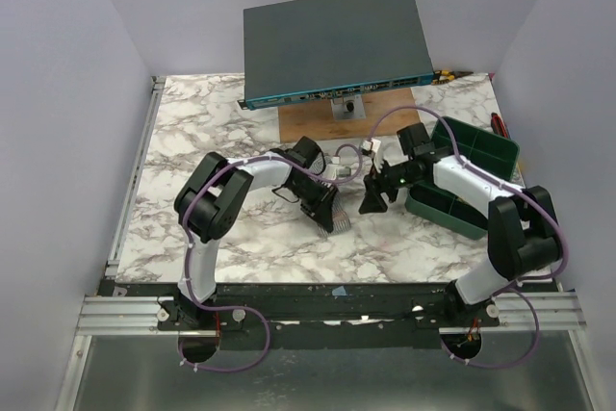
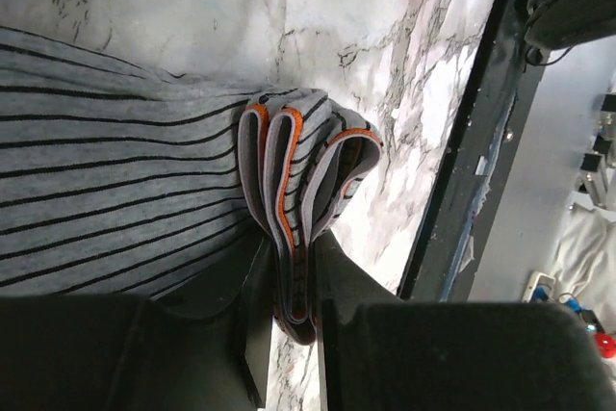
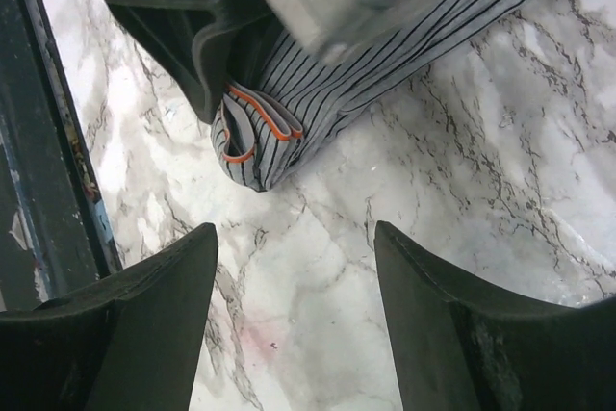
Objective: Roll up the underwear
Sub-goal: Roll the underwear to the center of the board.
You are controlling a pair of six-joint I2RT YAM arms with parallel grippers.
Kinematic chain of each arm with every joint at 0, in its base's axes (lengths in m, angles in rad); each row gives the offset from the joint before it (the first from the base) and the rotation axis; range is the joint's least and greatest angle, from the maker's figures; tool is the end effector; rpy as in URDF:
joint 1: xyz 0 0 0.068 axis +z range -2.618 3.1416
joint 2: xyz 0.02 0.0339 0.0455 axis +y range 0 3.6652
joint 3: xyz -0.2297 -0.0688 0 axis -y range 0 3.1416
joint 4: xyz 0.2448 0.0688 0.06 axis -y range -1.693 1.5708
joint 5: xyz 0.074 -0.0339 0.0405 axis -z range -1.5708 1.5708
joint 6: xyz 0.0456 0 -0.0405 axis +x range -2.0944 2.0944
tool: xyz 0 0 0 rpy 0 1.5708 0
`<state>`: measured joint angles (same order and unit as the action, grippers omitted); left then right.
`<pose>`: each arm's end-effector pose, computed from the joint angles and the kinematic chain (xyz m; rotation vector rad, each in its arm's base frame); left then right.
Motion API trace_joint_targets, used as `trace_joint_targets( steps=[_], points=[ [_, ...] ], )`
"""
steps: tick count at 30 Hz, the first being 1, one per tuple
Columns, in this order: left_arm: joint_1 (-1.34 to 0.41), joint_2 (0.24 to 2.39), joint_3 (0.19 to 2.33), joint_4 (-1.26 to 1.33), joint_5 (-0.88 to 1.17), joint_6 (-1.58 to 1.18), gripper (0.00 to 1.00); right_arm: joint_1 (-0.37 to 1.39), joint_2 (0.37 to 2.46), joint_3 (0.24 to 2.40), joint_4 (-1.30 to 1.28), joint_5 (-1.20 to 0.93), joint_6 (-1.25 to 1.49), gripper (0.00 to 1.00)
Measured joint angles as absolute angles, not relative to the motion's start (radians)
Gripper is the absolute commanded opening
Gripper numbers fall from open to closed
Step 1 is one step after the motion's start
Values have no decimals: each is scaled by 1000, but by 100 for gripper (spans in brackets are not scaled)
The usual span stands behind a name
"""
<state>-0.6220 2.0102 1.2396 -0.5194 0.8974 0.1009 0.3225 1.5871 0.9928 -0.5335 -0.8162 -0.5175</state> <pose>0.2747 -0.2408 0.0955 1.1613 2.5362 -1.3960 0.2790 0.1283 0.1607 -1.2182 2.1422 1.0017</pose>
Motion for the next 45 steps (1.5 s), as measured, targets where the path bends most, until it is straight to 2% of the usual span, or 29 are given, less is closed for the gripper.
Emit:
trace_joint_targets(
  steps=[6, 20, 27, 45],
  points=[
    [-601, 2024, 1245, -531, 930, 88, 6, 353, 1547, 922, -473, -806, -542, 70],
    [-566, 2124, 1318, -614, 1034, 43, 4, 585, 1464, 827, -328, -645, -602, 77],
    [-551, 2192, 1377, -681, 1096, 27, 4, 691, 1427, 805, -263, -517, -657, 76],
    [-531, 2287, 1464, -801, 1168, 19, 1, 785, 1419, 725, -179, -310, -798, 73]
  ],
)
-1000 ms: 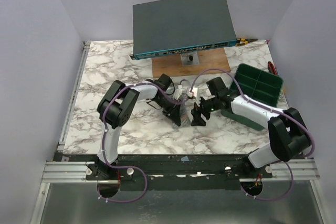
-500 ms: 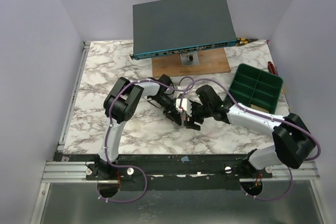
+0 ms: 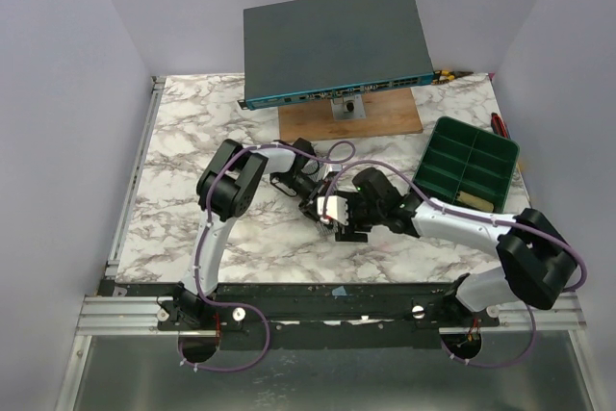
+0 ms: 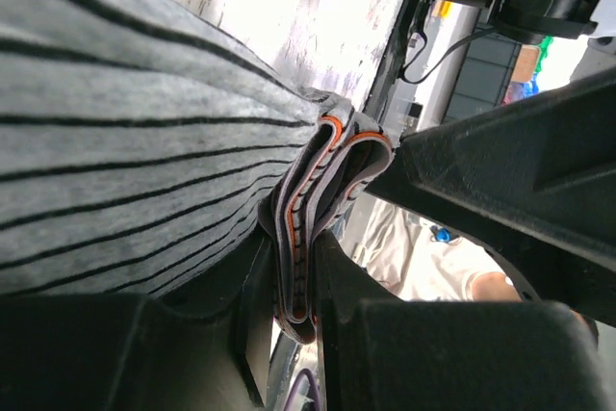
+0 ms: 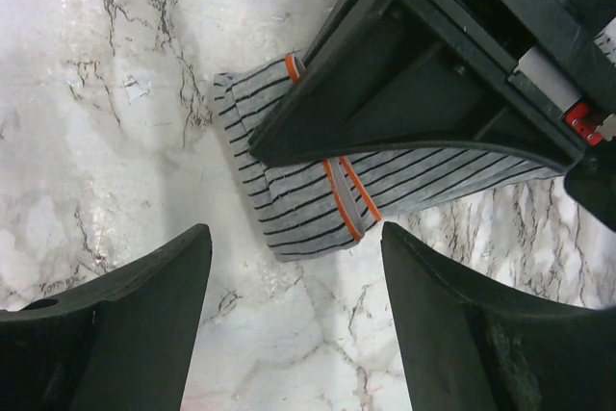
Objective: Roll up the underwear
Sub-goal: Roll the underwear to the center of the board.
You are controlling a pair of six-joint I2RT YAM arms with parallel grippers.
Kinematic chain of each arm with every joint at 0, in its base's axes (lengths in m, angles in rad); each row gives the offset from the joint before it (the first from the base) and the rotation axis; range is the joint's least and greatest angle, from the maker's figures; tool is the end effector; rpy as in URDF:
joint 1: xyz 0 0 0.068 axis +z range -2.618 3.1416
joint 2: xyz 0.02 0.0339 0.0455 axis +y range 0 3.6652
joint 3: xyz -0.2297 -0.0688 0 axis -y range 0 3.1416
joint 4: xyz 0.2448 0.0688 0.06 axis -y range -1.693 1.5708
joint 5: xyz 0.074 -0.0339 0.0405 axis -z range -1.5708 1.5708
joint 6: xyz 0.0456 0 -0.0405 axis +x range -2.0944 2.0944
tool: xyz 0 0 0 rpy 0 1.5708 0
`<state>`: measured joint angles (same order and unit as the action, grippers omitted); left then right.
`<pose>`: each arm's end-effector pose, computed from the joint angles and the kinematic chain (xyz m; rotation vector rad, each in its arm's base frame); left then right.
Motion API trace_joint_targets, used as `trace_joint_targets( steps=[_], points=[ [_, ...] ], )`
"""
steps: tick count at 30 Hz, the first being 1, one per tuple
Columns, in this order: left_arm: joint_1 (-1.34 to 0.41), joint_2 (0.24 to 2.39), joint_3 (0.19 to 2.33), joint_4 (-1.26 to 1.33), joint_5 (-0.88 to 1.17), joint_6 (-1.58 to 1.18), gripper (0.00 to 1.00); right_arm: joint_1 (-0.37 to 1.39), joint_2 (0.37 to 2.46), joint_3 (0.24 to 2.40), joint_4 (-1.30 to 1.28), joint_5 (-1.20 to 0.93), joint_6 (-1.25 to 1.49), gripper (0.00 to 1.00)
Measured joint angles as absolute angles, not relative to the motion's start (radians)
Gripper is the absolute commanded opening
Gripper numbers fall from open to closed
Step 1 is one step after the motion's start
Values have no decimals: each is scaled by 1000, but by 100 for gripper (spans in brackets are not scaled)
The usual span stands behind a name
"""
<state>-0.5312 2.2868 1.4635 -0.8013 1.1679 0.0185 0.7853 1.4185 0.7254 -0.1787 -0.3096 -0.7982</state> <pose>0.3032 -0.2268 0.0563 -0.6054 -2.3029 1.5057 0.1934 0.2130 0.1404 -1.8166 1.6004 0.3715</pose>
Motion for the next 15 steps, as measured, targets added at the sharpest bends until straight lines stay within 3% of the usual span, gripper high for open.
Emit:
trace_joint_targets(
  steps=[15],
  points=[
    [-525, 2317, 1490, -844, 1197, 34, 1, 848, 1454, 706, -142, -223, -855, 68]
  ],
)
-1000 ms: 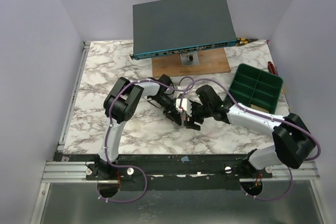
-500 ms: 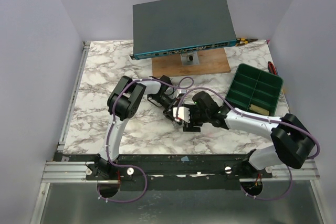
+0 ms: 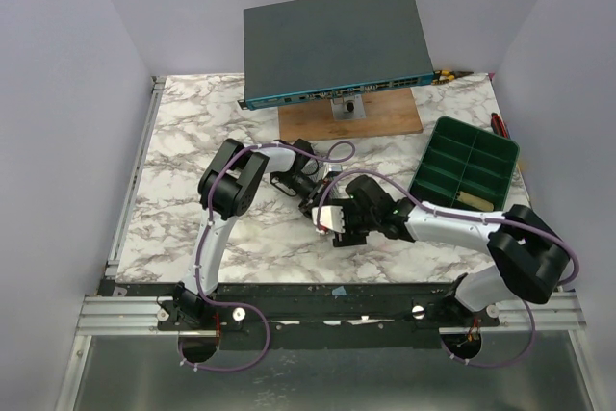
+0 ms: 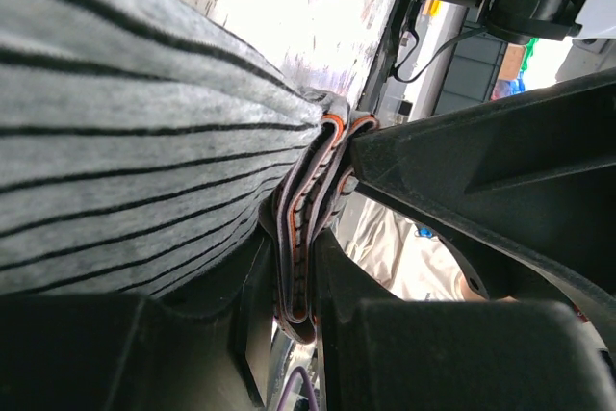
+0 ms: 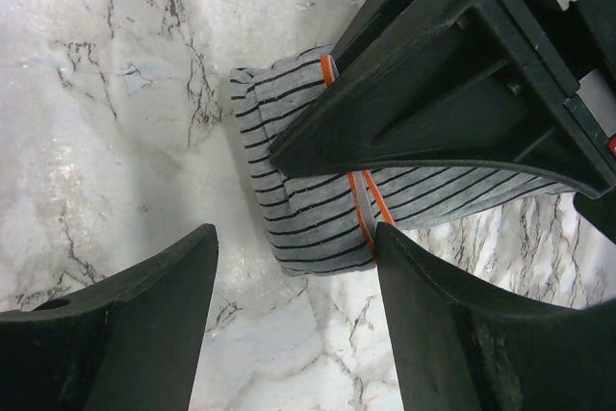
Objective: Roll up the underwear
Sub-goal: Roll the underwear to the center of the board.
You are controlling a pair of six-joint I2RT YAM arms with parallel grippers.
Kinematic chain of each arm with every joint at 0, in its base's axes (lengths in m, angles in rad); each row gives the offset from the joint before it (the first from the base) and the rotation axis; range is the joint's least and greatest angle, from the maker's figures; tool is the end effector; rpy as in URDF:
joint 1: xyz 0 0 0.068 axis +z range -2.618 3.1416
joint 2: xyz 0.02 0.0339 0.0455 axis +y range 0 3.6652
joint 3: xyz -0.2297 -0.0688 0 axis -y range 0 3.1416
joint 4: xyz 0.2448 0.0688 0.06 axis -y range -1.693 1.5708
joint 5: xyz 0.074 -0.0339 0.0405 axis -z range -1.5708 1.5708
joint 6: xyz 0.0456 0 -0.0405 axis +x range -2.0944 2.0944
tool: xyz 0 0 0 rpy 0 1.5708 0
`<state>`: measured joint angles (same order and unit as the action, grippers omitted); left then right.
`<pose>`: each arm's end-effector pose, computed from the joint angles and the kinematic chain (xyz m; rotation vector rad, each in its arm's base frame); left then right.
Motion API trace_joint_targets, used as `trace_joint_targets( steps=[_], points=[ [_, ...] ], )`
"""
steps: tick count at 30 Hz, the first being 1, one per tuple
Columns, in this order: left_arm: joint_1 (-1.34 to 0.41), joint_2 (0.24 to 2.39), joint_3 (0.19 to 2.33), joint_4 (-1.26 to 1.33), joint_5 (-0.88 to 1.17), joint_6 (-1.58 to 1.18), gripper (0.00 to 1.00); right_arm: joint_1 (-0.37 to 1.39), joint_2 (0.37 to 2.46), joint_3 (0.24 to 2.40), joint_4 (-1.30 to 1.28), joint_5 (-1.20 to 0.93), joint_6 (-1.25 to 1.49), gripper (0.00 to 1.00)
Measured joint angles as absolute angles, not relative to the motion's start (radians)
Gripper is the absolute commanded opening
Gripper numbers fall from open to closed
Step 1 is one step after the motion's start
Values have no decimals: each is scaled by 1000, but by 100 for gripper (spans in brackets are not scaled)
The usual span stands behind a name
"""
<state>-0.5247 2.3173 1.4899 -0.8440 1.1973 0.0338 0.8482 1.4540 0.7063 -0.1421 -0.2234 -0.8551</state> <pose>0.3048 -0.2255 0.0523 -0.5666 -2.2668 1.5166 0.1830 0.2228 0.1271 -1.9053 1.5390 0.2715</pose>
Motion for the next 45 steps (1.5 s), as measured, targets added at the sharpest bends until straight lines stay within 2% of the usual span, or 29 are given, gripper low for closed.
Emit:
trace_joint_targets(
  steps=[10, 13, 20, 22, 24, 29, 45],
  points=[
    [-525, 2317, 1490, -844, 1198, 36, 1, 849, 1500, 706, -92, -199, -891, 67],
    [-525, 2317, 1490, -844, 1198, 37, 1, 849, 1509, 706, -75, -199, -902, 64],
    [-525, 2317, 1489, -844, 1200, 40, 1, 850, 1542, 712, -39, -199, -931, 41],
    [-524, 2317, 1488, -844, 1201, 41, 1, 850, 1550, 714, -38, -200, -939, 39],
    [-523, 2317, 1488, -844, 1202, 43, 1, 850, 1556, 716, -38, -200, -944, 42],
    [-522, 2317, 1485, -843, 1205, 48, 0, 850, 1558, 722, -36, -200, -951, 59],
    [-520, 2315, 1475, -830, 1214, 52, 0, 825, 1577, 794, -177, -229, -1004, 60]
  ],
)
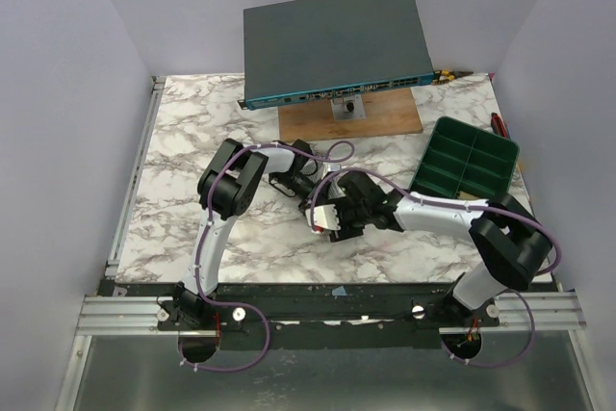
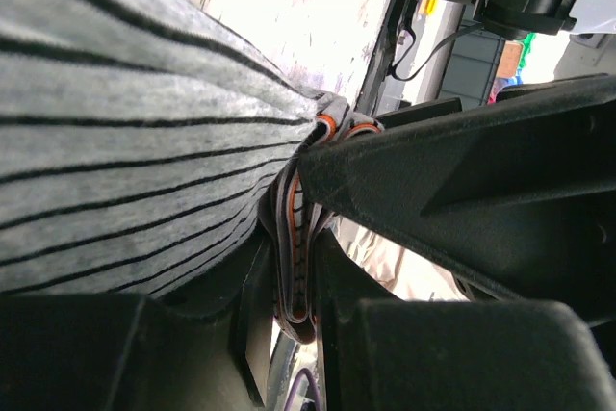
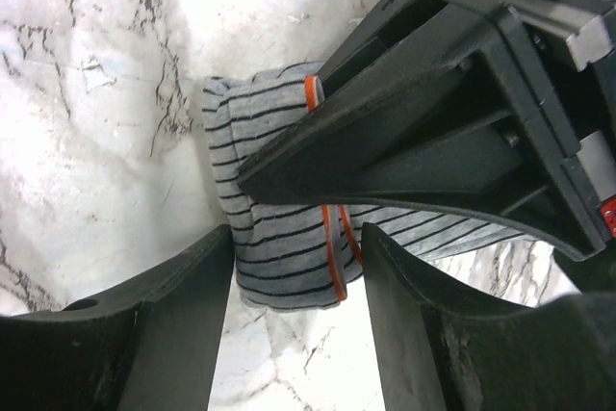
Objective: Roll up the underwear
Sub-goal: Roll the underwear to the center of the board.
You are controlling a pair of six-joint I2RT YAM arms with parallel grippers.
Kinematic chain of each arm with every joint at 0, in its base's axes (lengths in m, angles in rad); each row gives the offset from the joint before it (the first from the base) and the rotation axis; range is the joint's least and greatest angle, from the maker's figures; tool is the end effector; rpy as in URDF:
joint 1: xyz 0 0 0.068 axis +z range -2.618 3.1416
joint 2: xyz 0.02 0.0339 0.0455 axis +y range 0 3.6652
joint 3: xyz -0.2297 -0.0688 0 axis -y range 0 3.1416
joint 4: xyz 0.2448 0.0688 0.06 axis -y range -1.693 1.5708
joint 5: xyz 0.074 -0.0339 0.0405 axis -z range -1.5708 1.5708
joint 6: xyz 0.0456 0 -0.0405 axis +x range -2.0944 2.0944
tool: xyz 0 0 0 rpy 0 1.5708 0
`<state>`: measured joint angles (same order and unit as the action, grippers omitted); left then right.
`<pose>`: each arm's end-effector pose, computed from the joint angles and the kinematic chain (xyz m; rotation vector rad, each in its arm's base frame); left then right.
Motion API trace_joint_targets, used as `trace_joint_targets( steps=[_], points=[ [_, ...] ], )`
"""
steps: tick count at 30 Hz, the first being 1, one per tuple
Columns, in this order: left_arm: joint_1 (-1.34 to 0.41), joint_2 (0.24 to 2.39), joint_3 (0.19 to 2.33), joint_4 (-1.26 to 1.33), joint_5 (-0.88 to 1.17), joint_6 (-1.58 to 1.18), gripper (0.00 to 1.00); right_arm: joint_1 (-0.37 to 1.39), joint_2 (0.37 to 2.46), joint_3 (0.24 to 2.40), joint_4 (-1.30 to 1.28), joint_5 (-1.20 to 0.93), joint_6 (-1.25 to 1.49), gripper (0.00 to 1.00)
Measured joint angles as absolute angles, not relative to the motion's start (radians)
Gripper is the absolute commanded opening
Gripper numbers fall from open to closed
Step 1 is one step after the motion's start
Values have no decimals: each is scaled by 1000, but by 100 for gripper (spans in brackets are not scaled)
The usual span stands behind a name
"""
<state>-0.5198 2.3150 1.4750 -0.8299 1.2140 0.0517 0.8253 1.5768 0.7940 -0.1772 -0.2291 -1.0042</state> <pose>0.3040 -0.2232 0.0507 -0.5795 -2.2569 1.5463 0.1994 0.2312 0.1161 -2.0412 1.4566 0.2166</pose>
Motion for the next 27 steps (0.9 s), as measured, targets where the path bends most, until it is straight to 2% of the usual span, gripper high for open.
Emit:
trace_joint_targets(
  steps=[12, 27],
  points=[
    [-520, 2315, 1473, -827, 1217, 53, 0, 803, 1617, 869, -305, -260, -1023, 57],
    [-519, 2315, 1470, -827, 1221, 59, 0, 785, 1655, 888, -296, -307, -1003, 27]
  ],
)
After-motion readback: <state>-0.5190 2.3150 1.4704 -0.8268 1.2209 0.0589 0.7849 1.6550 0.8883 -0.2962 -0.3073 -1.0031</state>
